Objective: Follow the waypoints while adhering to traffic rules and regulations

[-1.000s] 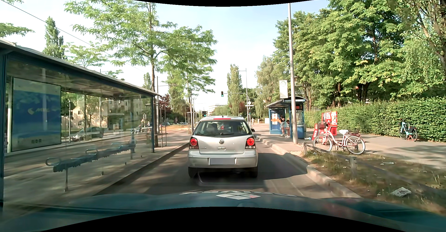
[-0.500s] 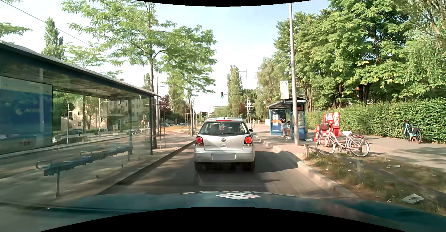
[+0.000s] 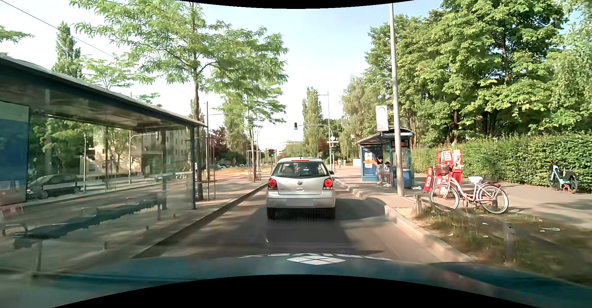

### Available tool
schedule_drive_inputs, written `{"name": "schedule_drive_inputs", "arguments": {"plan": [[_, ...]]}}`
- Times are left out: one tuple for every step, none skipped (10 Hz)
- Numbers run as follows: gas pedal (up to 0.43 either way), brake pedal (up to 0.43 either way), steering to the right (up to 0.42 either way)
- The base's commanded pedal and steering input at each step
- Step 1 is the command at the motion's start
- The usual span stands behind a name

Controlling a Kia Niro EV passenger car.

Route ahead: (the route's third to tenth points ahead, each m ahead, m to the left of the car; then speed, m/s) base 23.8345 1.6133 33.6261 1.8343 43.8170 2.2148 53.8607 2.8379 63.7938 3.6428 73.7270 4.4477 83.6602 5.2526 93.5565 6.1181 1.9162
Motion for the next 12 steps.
{"name": "schedule_drive_inputs", "arguments": {"plan": [[0.39,0.0,-0.023],[0.378,0.0,-0.02],[0.378,0.0,-0.016],[0.37,0.0,-0.013],[0.358,0.0,-0.011],[0.35,0.0,-0.01],[0.331,0.0,-0.01],[0.319,0.0,-0.01],[0.311,0.0,-0.01],[0.311,0.0,-0.009],[0.311,0.0,-0.009],[0.311,0.0,-0.009]]}}
